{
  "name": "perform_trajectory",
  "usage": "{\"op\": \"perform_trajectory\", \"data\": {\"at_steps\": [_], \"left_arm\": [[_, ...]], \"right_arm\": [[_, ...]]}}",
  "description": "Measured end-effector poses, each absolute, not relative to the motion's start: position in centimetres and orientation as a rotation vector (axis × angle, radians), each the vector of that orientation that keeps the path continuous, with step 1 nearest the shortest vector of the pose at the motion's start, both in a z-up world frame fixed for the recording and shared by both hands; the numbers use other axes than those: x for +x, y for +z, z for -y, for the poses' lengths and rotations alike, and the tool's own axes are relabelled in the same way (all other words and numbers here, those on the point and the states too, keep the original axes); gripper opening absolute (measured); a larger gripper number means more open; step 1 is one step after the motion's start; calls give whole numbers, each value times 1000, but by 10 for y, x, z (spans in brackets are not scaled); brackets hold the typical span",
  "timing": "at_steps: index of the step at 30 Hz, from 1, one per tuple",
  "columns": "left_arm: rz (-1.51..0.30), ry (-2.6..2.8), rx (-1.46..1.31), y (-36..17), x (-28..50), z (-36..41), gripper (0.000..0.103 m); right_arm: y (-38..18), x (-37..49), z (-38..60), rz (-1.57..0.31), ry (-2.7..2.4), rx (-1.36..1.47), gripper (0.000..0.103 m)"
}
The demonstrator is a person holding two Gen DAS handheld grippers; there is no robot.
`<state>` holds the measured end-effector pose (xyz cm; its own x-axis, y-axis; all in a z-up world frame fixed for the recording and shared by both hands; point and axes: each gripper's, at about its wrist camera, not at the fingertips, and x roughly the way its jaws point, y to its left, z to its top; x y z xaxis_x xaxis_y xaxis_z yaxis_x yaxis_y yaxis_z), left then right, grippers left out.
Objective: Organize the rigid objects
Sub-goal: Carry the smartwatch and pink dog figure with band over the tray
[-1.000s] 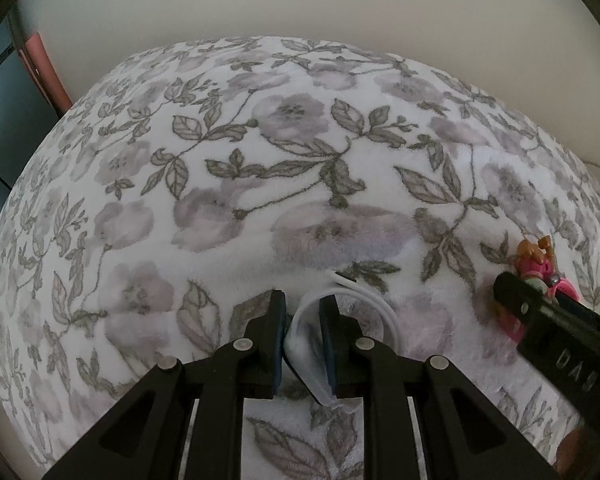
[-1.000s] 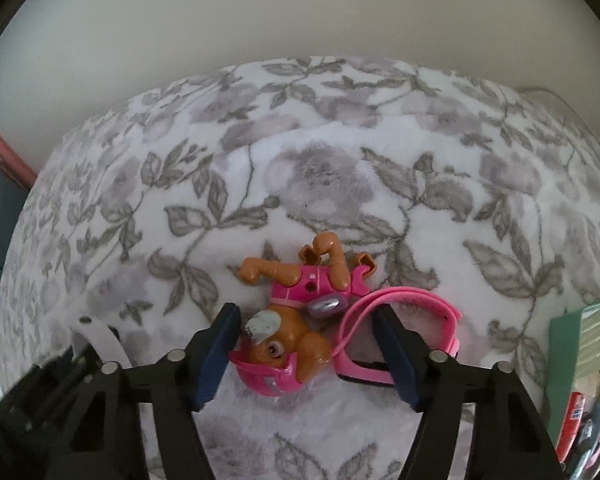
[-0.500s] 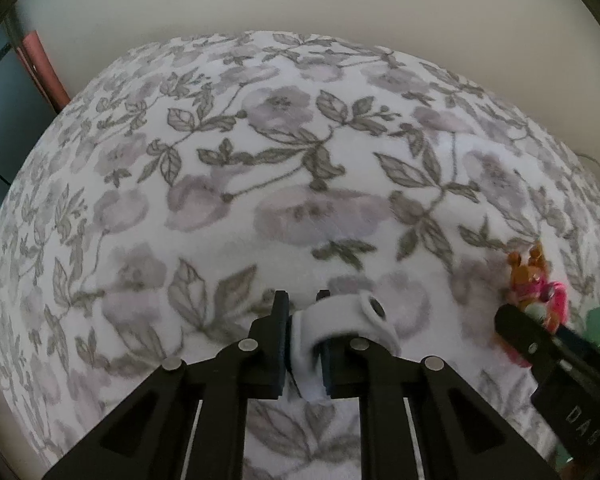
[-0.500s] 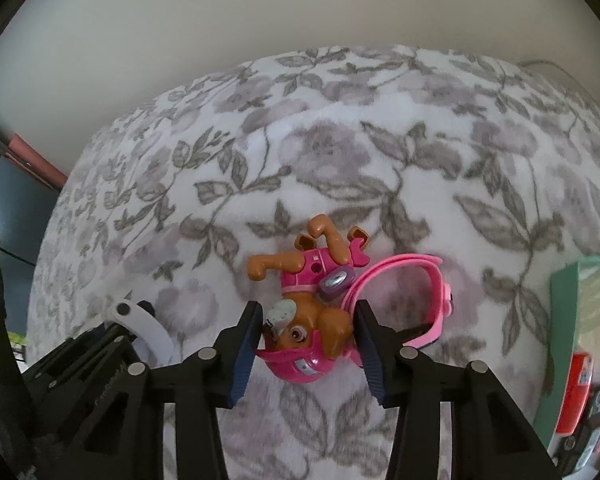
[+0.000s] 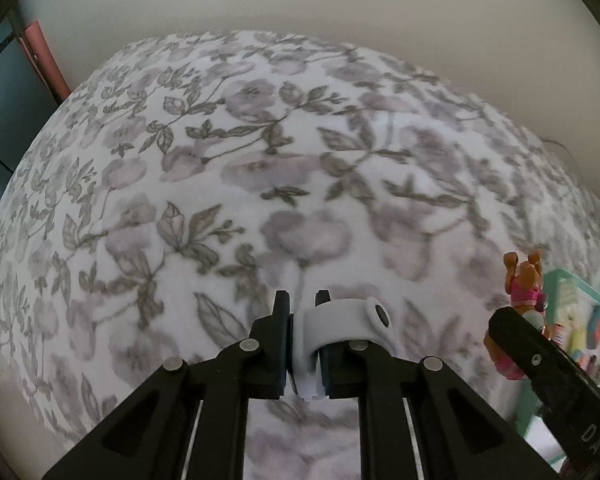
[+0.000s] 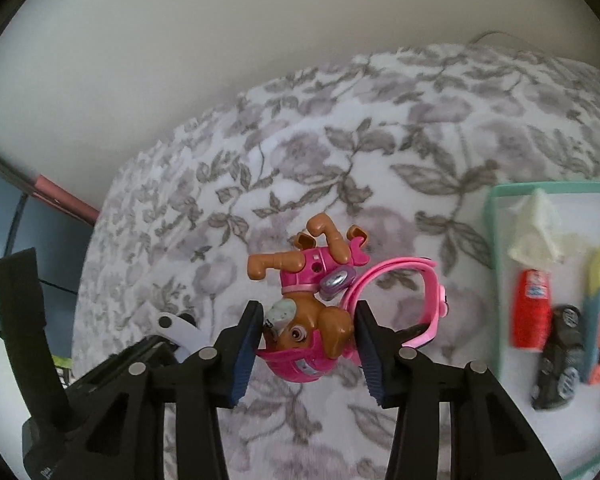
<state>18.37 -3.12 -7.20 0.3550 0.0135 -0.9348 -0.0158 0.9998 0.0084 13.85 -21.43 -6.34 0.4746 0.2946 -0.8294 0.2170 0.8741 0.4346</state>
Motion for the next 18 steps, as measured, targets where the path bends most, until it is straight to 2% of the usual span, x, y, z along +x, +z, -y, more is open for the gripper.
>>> {"op": "perform_trajectory", "data": {"at_steps": [12,18], "left_arm": [[-1071,-111,47,7,118,119,13],[-1016,-160,72,27,90,154,13]], "right_arm": [[3,57,277,-929,-145,492,48],[22,22,314,-860,-248,484,48]]}}
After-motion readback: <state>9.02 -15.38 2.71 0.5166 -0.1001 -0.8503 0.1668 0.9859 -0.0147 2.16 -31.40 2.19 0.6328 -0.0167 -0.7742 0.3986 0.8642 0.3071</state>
